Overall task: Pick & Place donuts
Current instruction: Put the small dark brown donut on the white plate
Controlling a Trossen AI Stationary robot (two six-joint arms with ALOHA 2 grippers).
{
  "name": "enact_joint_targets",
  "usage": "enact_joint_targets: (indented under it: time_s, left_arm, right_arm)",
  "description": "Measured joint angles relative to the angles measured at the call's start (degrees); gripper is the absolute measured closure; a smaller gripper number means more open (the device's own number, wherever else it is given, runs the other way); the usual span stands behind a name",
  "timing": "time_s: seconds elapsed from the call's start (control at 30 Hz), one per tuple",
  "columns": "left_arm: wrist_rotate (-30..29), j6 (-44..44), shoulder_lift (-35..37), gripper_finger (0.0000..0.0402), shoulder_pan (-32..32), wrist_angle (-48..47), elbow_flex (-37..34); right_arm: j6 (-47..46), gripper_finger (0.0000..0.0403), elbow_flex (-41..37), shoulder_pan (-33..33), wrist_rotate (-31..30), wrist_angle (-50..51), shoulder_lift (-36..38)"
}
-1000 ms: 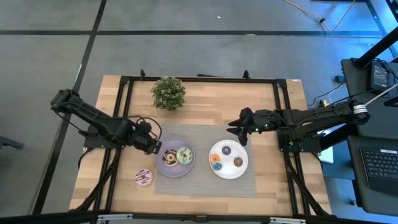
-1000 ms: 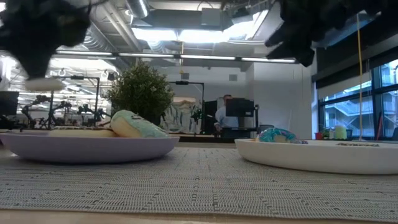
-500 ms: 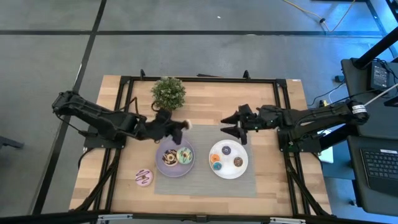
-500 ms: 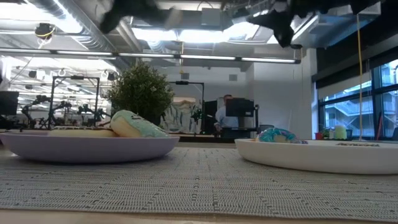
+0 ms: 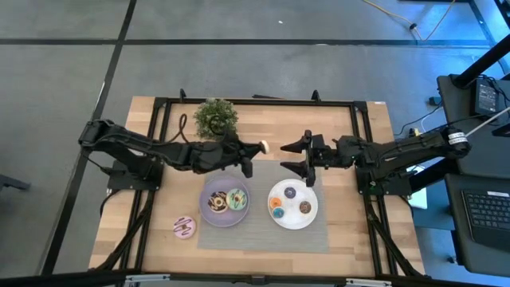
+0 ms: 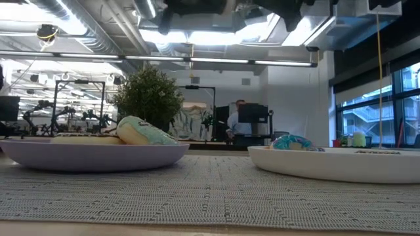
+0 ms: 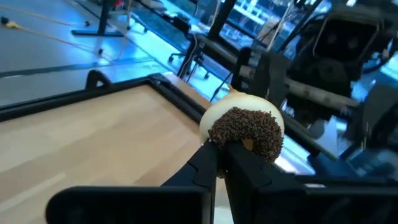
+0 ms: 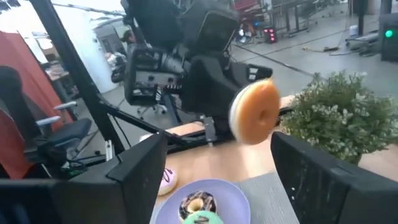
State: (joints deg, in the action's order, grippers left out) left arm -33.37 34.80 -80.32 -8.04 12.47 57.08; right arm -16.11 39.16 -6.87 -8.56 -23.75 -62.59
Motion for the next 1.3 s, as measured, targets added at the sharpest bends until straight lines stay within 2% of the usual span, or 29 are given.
enact_joint_targets:
  time_s: [0.17,0.33,0.57,1.17,1.3]
  left_arm:
    - [-0.4,-0.4,-2.6,0.0385,0.9,3.8,0.0]
    - [-4.9,-4.8,-4.6,0.0384,1.0,7.7,0.0]
    - [-7.7,-10.6,-5.1,0.0384,1.0,11.4,0.0]
    - [-7.6,-15.1,-5.1,0.0384,1.0,13.1,0.0]
    - [-5.7,-15.1,-5.1,0.0384,1.1,13.1,0.0]
  right_arm:
    - [4.2,0.0131,0.8,-1.6,-7.8,0.1,-3.1]
    - [11.6,0.0142,3.3,-2.8,-14.5,-0.1,-6.6]
    - [11.9,0.0161,5.8,-2.8,-24.5,0.0,-10.1]
    - [12.3,0.0249,7.3,-2.3,-24.3,-0.8,-11.0]
    - [12.7,0.027,7.3,-2.3,-23.5,-0.8,-11.0]
